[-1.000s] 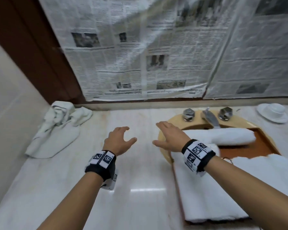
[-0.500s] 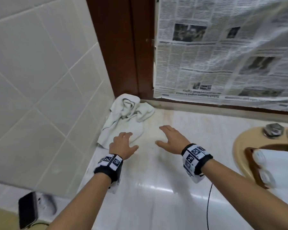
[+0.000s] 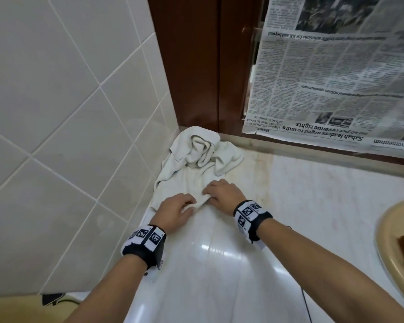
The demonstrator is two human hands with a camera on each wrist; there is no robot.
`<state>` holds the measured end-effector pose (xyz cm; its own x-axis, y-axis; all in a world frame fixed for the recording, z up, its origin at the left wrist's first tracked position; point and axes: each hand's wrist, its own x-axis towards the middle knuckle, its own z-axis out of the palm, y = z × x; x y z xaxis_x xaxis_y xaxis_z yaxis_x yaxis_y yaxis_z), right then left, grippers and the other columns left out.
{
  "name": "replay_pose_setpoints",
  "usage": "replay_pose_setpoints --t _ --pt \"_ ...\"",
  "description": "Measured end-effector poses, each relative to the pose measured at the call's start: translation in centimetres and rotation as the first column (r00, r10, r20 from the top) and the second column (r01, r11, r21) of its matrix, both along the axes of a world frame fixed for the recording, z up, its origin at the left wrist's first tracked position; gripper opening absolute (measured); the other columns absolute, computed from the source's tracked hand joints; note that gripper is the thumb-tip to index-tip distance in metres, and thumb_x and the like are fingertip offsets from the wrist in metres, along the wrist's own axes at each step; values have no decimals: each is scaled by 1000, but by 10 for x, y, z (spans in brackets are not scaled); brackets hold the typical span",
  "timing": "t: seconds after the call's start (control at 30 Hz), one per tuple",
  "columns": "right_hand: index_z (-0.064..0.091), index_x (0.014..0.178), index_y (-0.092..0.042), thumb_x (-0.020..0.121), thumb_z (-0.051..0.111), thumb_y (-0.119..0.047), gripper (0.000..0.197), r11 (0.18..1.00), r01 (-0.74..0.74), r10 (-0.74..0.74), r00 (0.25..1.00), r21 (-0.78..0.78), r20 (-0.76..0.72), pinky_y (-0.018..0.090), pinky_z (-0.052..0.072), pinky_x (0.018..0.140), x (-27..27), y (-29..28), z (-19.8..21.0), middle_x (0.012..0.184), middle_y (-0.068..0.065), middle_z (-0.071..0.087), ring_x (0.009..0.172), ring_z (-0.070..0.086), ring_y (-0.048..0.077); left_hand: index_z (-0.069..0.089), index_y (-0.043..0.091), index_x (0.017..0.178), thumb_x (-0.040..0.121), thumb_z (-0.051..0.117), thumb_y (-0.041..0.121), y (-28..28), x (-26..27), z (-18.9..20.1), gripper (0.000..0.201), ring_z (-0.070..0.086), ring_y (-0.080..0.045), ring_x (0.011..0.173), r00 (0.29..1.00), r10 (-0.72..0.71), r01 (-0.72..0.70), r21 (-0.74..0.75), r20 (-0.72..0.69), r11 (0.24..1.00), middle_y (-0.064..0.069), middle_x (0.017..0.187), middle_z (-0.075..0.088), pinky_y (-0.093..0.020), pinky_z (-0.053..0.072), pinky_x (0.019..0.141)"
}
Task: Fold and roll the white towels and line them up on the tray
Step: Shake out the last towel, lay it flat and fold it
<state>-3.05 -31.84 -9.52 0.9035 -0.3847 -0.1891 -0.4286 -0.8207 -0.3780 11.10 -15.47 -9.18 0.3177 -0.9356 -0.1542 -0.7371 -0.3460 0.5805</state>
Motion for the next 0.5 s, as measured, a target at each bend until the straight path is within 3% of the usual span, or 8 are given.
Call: replay_pose_setpoints --t 0.07,0.13,0.2,0.23,0.33,0.4,0.5 --pt "65 122 -17 98 52 -18 28 995 2 -10 997 98 82 35 42 91 -13 -5 5 119 5 66 108 54 28 65 19 103 87 66 23 3 -2 5 17 54 -8 80 1000 -6 6 -48 5 999 7 90 62 -17 40 74" --pt "70 110 -11 96 56 -12 20 975 37 -81 978 219 193 28 44 84 -34 -6 17 105 6 72 98 62 25 64 21 100 82 69 17 6 -3 8 19 54 -9 79 1000 -22 23 -38 19 999 7 88 60 -20 43 73" --pt "70 104 -10 94 59 -10 15 946 96 -180 949 309 257 30 50 84 -60 -7 33 98 4 72 93 65 20 65 22 99 79 71 14 10 0 11 22 53 -10 79 998 0 1 -16 61 1000 9 87 56 -26 46 75" --pt "70 103 -12 94 60 -12 14 930 136 -228 941 342 248 32 50 87 -74 -6 42 98 2 72 93 65 17 67 21 99 79 73 12 12 2 13 22 52 -9 80 997 18 -15 -37 73 999 10 88 54 -25 45 77" --pt "66 106 -20 95 59 -20 13 897 250 -323 934 363 155 39 49 92 -116 5 65 104 -2 69 98 62 16 71 22 96 85 74 14 22 -4 34 14 55 0 79 997 61 -66 -148 -41 987 14 87 60 -5 37 75" --pt "61 115 -24 96 59 -28 20 883 305 -362 926 358 103 39 48 94 -138 19 79 114 -1 66 105 61 20 71 27 89 88 72 18 26 -17 49 9 59 4 74 981 43 -74 -158 -190 985 13 80 67 -5 38 69" --pt "54 120 -26 81 63 -65 56 917 347 -361 932 199 38 37 47 87 -168 69 103 110 -7 58 102 56 19 74 26 87 88 72 23 39 -46 73 4 60 1 74 964 -58 8 -189 -261 982 10 81 70 -12 41 69"
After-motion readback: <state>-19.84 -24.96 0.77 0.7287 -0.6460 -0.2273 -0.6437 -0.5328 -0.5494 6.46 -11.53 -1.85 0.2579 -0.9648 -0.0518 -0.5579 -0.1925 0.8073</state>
